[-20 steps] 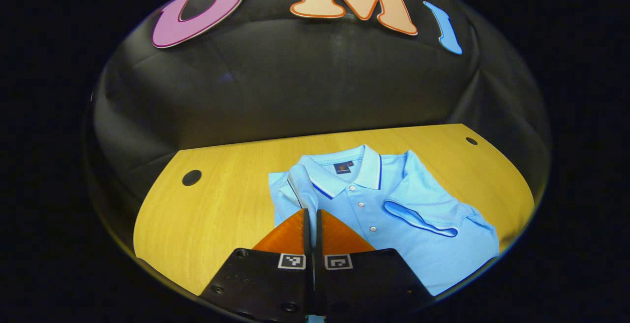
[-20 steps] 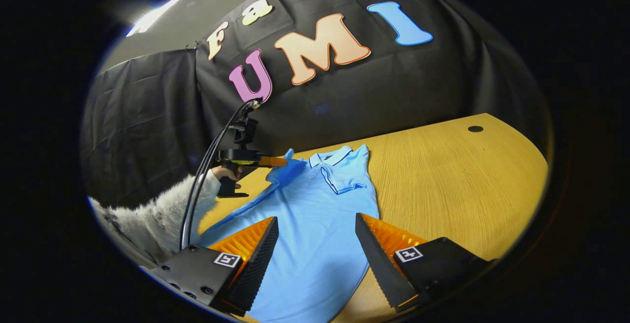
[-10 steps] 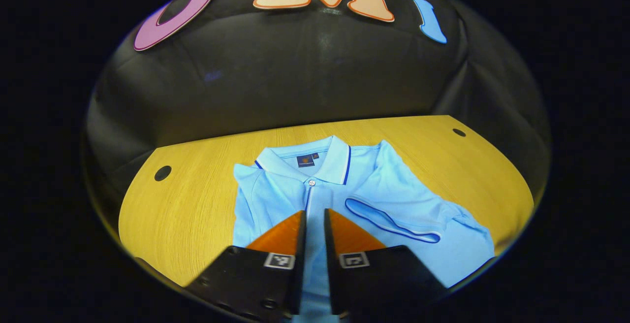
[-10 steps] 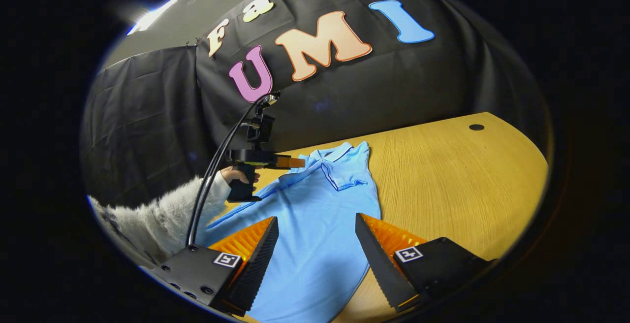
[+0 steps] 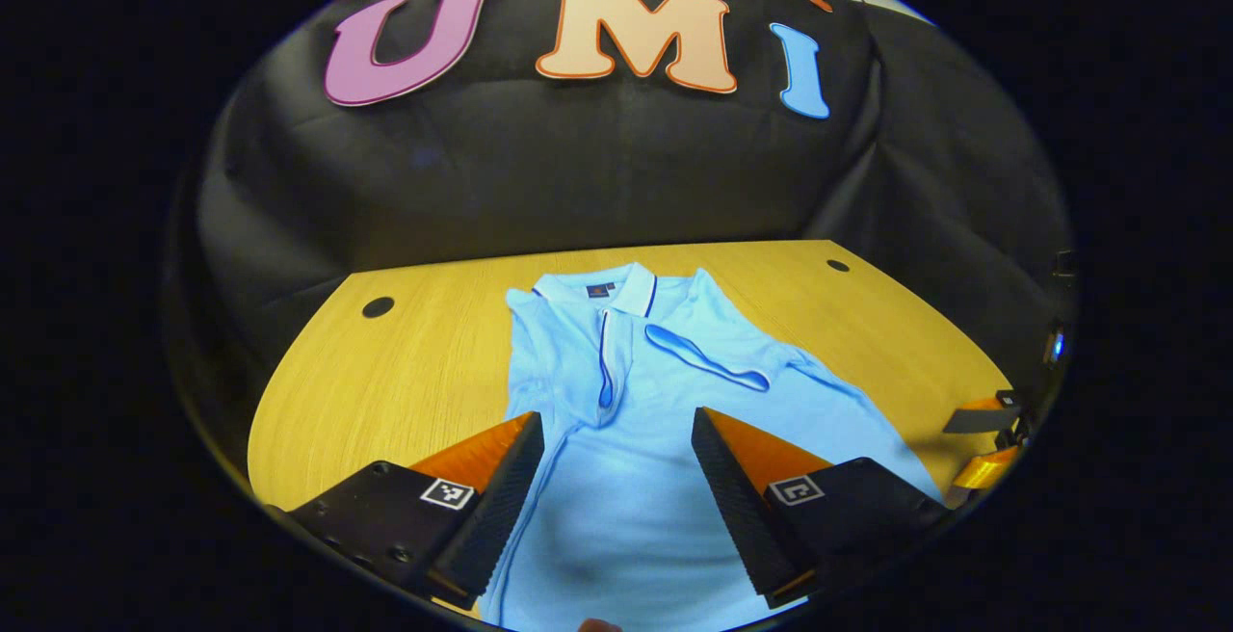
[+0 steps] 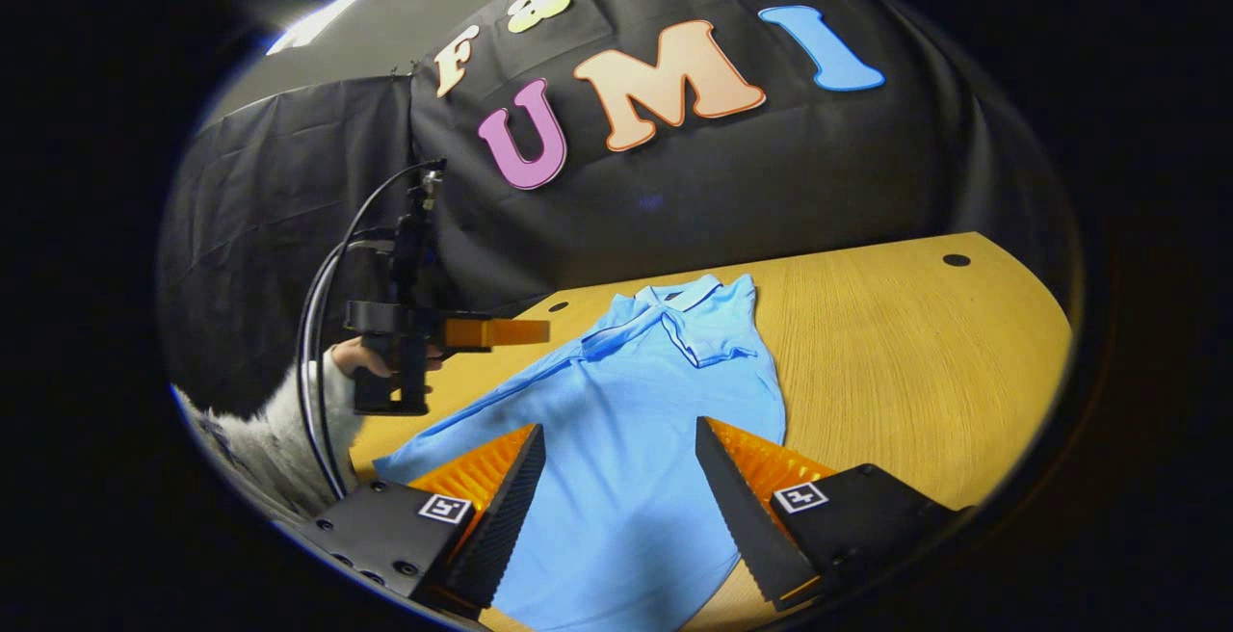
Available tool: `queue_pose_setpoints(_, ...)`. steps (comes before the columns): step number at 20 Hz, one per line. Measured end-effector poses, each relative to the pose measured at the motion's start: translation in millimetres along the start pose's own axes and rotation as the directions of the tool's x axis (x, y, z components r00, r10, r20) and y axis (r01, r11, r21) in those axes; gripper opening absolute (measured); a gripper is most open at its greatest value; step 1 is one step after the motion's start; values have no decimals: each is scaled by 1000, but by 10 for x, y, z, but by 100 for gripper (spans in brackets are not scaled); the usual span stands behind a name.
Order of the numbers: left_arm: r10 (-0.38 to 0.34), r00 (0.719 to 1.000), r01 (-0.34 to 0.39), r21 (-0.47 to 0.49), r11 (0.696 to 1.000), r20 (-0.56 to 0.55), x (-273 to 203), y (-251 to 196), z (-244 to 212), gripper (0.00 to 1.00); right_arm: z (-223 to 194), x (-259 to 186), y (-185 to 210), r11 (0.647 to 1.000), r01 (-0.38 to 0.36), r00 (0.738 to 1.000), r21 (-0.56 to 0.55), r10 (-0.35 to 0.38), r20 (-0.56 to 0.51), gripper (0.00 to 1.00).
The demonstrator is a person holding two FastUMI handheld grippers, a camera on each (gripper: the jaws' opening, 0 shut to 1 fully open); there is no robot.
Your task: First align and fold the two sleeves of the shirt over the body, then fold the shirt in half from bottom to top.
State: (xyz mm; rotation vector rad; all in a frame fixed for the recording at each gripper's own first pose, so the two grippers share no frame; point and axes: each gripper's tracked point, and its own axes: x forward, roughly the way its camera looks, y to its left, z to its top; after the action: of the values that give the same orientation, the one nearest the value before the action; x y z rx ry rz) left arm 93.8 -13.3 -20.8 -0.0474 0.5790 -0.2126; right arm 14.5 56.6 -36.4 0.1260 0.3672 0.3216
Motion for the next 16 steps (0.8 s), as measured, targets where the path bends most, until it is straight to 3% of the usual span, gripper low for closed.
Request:
queue_pose_setpoints(4,6,1000,-6,-17,1000,7,-745,95,-484,97,-242,-116,104,998,38,998,-42,-40,-53,98)
queue_pose_setpoints(8,78,997,-78,-6,997,16,-1291,242,-952,95,-533,-395,164,994,76,992,-82,-83,-91,98)
queue_pose_setpoints(16,97,995,-97,8,995,39,-1752,145,-1451,95,-1050,-957,27,981,176,974,-84,-185,-131,98)
